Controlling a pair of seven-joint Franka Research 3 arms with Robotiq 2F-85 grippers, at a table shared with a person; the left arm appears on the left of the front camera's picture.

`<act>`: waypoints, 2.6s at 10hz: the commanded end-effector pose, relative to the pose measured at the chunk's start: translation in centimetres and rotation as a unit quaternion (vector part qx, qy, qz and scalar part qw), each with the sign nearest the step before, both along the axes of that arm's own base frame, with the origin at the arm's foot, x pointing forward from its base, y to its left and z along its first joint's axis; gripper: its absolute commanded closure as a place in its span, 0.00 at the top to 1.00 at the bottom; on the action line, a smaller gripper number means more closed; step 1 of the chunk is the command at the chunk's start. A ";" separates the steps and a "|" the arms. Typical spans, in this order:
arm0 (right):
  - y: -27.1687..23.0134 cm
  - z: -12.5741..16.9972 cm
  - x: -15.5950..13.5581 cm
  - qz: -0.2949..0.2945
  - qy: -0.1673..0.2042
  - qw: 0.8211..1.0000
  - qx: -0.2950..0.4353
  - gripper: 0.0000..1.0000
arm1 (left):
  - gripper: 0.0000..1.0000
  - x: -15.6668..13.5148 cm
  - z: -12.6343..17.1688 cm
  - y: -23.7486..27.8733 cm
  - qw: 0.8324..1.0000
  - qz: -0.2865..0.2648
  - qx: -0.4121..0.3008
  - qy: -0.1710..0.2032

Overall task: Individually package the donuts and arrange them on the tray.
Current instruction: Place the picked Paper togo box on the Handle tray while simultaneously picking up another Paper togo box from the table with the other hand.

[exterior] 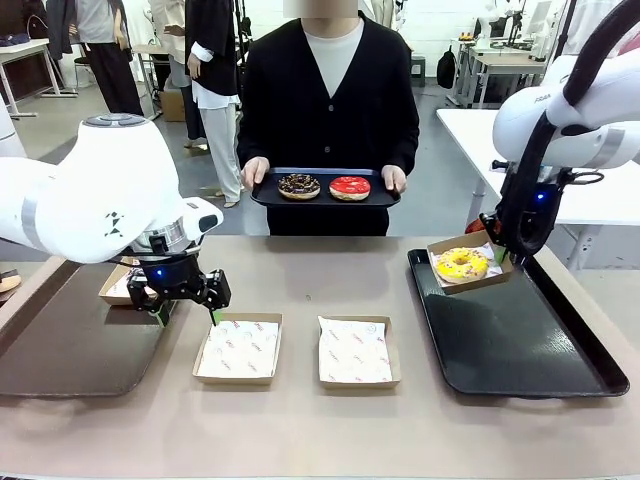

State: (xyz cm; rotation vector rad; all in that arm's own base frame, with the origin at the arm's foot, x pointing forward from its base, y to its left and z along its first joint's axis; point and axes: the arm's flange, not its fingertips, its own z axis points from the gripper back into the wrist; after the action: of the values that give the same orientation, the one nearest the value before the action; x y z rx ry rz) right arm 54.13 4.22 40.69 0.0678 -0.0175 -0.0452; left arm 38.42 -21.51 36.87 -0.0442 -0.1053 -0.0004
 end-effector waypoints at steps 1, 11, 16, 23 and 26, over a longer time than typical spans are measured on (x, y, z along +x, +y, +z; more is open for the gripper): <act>0.8 -0.8 1.0 -0.007 0.019 1.000 -0.013 0.01 | 0.93 -0.8 -1.1 -1.0 1.000 0.018 0.014 -0.017; 1.5 -2.8 2.3 0.013 0.022 1.000 0.008 0.01 | 0.93 1.2 -4.1 -2.2 0.999 0.037 0.013 0.014; 1.4 -2.8 2.1 0.020 0.024 0.999 0.016 1.00 | 0.00 1.4 -4.2 -1.9 0.999 0.031 0.011 0.019; 1.1 -2.5 1.6 0.022 0.016 0.999 0.022 1.00 | 0.00 1.4 -3.8 -1.6 0.999 0.031 0.012 0.021; 0.3 -1.3 0.7 0.022 0.003 0.999 0.045 1.00 | 0.00 1.4 -3.4 -1.6 0.999 0.028 0.015 0.024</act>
State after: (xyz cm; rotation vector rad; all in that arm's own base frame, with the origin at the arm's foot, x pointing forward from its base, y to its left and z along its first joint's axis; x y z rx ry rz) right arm 55.74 5.26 38.79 0.1104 0.0136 -0.0166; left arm 39.76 -22.88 33.07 -0.0369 -0.0513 0.0483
